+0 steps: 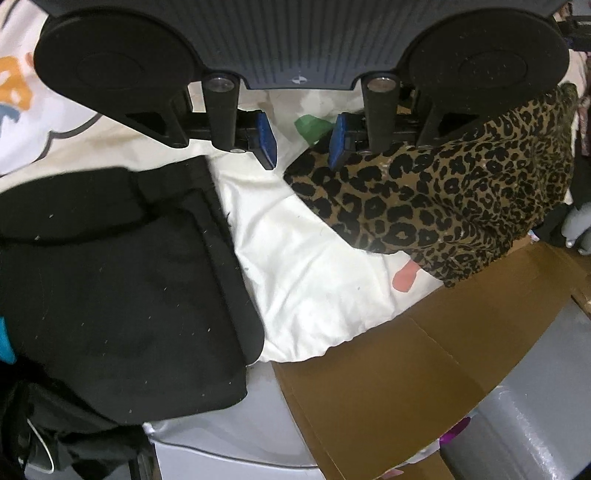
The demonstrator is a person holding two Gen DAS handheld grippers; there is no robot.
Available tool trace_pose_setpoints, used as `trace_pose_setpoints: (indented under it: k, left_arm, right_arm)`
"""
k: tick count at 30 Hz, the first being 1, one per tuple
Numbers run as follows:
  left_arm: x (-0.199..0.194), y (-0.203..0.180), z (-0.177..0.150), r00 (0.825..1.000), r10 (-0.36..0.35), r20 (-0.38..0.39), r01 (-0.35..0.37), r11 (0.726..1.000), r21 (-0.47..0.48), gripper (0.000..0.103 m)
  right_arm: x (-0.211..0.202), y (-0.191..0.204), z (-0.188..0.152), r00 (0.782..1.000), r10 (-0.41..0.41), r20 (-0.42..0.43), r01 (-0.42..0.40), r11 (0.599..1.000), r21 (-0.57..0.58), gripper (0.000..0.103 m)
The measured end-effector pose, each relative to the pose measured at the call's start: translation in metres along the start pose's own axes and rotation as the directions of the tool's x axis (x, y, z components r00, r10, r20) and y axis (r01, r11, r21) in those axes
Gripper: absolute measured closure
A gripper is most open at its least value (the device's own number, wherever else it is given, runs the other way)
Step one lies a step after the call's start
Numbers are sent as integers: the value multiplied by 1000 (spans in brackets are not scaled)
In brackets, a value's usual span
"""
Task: Fold clothes
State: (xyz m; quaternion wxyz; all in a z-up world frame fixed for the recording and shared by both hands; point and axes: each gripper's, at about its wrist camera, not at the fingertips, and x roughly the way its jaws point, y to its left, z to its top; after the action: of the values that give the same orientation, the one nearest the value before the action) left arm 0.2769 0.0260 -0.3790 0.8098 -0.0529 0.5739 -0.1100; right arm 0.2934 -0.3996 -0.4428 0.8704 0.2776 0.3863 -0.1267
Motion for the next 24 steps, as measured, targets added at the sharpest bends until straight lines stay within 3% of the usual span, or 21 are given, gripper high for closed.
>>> trace_pose_setpoints:
  k: [2, 7, 14, 18, 21, 24]
  left_arm:
    - [2, 4, 0, 1000, 2, -7, -2, 1000, -25, 94]
    - [-8, 14, -2, 1000, -22, -3, 22, 998, -62, 98]
    - [-17, 34, -11, 999, 12, -31, -15, 994, -109, 103]
    - [-22, 48, -15, 999, -3, -33, -2, 988, -156, 103]
    - [-26, 47, -9, 999, -36, -23, 31, 985, -171, 90]
    - [-25, 40, -5, 997, -73, -13, 70, 985, -160, 67]
  right_arm:
    - [2, -1, -1, 1000, 14, -2, -14, 1000, 8, 65]
    - [-3, -4, 0, 999, 45, 10, -45, 998, 35, 65]
    - [-1, -5, -2, 997, 76, -4, -76, 996, 54, 62]
    - [3, -7, -4, 997, 83, -9, -82, 994, 66, 62]
    - [2, -11, -1, 996, 91, 10, -91, 992, 89, 62]
    - [1, -14, 3, 994, 99, 38, -103, 988, 115, 61]
